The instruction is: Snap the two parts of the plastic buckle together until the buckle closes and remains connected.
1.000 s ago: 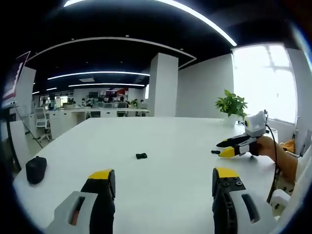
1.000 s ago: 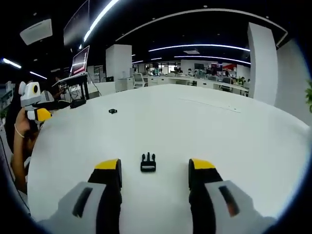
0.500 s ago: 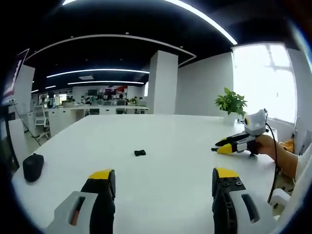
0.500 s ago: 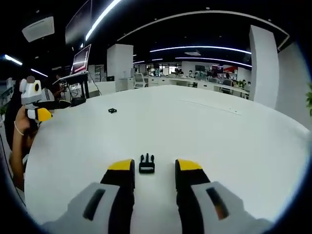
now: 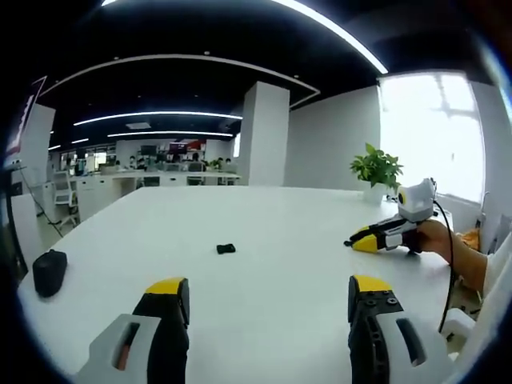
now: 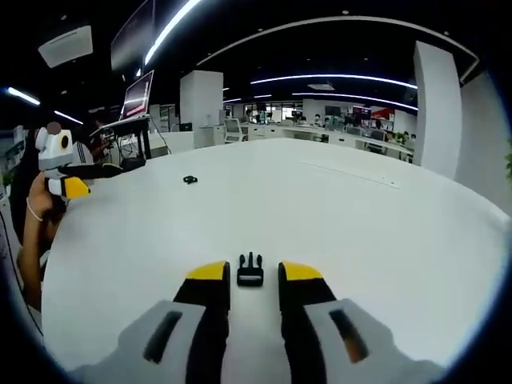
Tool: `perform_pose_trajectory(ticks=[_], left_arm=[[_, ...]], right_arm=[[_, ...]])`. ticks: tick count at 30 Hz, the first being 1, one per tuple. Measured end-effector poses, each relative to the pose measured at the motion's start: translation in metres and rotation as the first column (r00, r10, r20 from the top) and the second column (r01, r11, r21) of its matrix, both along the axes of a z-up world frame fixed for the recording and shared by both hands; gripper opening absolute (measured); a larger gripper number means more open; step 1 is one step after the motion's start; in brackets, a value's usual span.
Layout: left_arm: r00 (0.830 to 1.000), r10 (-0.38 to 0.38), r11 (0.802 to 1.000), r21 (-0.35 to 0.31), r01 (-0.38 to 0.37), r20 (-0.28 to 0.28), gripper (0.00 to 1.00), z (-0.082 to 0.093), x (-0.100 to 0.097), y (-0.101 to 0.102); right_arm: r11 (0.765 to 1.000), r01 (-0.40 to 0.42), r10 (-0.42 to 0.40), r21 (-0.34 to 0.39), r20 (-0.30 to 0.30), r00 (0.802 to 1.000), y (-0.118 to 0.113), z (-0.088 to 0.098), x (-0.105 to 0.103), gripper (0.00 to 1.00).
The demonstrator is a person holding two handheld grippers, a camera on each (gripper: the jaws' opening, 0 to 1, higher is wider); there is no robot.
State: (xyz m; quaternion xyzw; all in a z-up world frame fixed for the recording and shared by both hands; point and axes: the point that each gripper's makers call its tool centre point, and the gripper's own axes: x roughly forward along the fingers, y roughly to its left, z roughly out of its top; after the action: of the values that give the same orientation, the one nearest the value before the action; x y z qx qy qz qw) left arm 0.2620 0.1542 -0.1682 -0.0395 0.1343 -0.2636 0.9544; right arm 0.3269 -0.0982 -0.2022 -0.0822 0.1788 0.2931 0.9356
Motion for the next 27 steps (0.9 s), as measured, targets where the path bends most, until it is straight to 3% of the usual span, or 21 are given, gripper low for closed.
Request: perform_pose_trajectory(ticks=[11,27], left_arm=[[1.000,-0.003,1.000,-0.002,0.003,-0.002,0.83,-0.001,-0.001,0.000],[1.000,-0.002,1.000,-0.003,0.002,-0.002,0.83,0.001,-0.001,0.001]], right_arm=[[1.000,-0.013,0.013,-0.004,-0.001,1.000,0.001,0.000,-0.001,0.13],[0.997,-0.072,0.072,0.013,-0.001,0.997,0.010,0.003,-0.005,0.12]])
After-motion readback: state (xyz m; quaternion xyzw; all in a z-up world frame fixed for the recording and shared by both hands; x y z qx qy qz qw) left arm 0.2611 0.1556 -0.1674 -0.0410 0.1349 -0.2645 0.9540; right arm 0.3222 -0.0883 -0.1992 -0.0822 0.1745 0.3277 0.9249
